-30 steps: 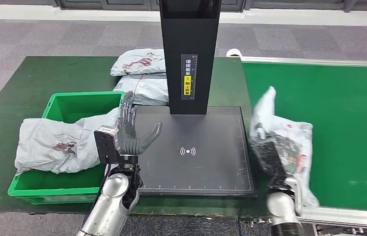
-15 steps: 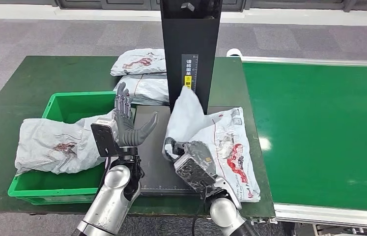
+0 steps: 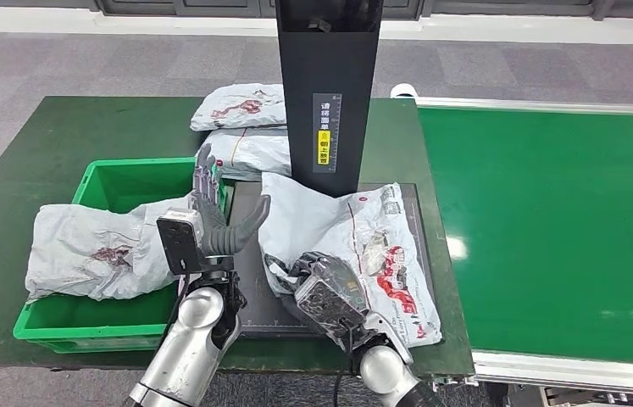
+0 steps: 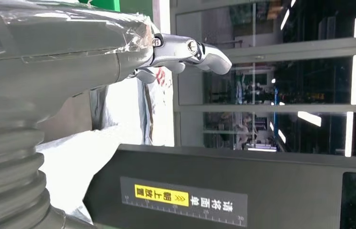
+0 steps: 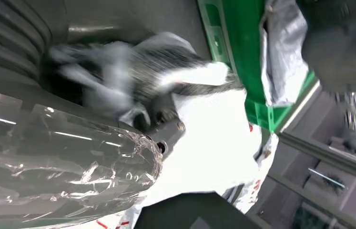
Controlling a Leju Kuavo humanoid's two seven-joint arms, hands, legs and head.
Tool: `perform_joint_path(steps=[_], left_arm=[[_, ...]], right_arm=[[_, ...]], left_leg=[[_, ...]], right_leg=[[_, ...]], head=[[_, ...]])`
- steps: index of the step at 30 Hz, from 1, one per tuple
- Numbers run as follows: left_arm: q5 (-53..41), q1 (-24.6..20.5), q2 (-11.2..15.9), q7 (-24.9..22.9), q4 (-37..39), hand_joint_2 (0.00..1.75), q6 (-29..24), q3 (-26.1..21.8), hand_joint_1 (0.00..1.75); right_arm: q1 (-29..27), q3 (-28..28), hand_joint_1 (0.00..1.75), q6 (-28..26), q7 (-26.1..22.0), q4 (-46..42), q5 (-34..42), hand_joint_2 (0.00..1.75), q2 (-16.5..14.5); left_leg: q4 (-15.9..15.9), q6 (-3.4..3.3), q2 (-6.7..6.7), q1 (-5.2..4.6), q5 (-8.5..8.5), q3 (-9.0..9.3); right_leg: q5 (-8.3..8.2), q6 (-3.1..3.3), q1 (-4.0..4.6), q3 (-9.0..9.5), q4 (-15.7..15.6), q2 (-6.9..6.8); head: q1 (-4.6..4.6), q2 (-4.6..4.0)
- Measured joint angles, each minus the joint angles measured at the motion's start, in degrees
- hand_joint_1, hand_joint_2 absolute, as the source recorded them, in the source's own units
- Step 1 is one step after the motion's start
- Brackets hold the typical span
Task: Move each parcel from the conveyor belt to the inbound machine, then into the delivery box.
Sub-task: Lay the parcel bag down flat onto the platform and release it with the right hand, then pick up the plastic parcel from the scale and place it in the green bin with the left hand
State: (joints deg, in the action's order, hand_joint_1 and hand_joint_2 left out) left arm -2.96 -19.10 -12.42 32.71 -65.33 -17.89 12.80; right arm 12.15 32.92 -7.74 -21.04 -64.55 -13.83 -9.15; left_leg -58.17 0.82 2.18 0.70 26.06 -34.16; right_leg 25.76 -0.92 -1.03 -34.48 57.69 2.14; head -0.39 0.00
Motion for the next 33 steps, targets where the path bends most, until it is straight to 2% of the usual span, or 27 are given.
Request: perform_joint_path(steps=[7, 12, 15, 28, 33], left_arm=[[-1.03, 0.91, 0.28, 0.14, -1.07, 1.75, 0.19, 0.19, 0.00], [-2.91, 0.98, 0.40, 0.80, -1.00, 1.75, 1.93, 1.47, 0.00], [-3.60, 0.97, 0.44, 0.94, -0.73, 1.75, 2.68, 2.48, 0.00], [-3.74, 0.97, 0.46, 0.96, -0.48, 1.75, 2.93, 3.27, 0.00], [-5.61, 0.96, 0.53, 1.01, -0.01, 1.75, 4.38, 4.04, 0.00]], right_arm=[[-0.19, -2.70, 0.00, 1.32, -2.82, -0.01, 5.22, 0.00, 0.45], [-0.74, -5.27, 0.00, 5.81, -6.52, -0.75, 15.27, 0.00, 0.52], [-0.86, -7.03, 0.00, 8.07, -7.15, -0.97, 19.46, 0.00, 0.52], [-0.99, -8.55, 0.00, 8.69, -7.60, -1.35, 20.56, 0.00, 0.54], [-1.24, -9.85, 0.00, 13.38, -8.84, -1.60, 28.29, 0.00, 0.45]], left_leg=[[0.00, 0.00, -0.01, 0.00, 0.00, 0.00], [0.00, 0.00, -0.01, 0.00, 0.00, 0.00], [0.00, 0.00, -0.02, 0.00, 0.01, -0.01], [0.00, 0.00, -0.02, 0.00, 0.00, 0.00], [-0.01, 0.00, 0.00, -0.01, 0.00, -0.01]], right_leg=[[0.00, 0.00, 0.00, -0.02, 0.00, 0.01], [0.00, 0.00, 0.00, -0.03, 0.00, 0.01], [0.00, 0.00, 0.00, -0.02, 0.00, 0.01], [0.00, 0.00, 0.00, -0.03, 0.00, 0.02], [0.00, 0.00, -0.01, -0.03, 0.00, 0.00]], head=[[0.00, 0.00], [0.00, 0.00], [0.00, 0.00], [0.00, 0.00], [0.00, 0.00]])
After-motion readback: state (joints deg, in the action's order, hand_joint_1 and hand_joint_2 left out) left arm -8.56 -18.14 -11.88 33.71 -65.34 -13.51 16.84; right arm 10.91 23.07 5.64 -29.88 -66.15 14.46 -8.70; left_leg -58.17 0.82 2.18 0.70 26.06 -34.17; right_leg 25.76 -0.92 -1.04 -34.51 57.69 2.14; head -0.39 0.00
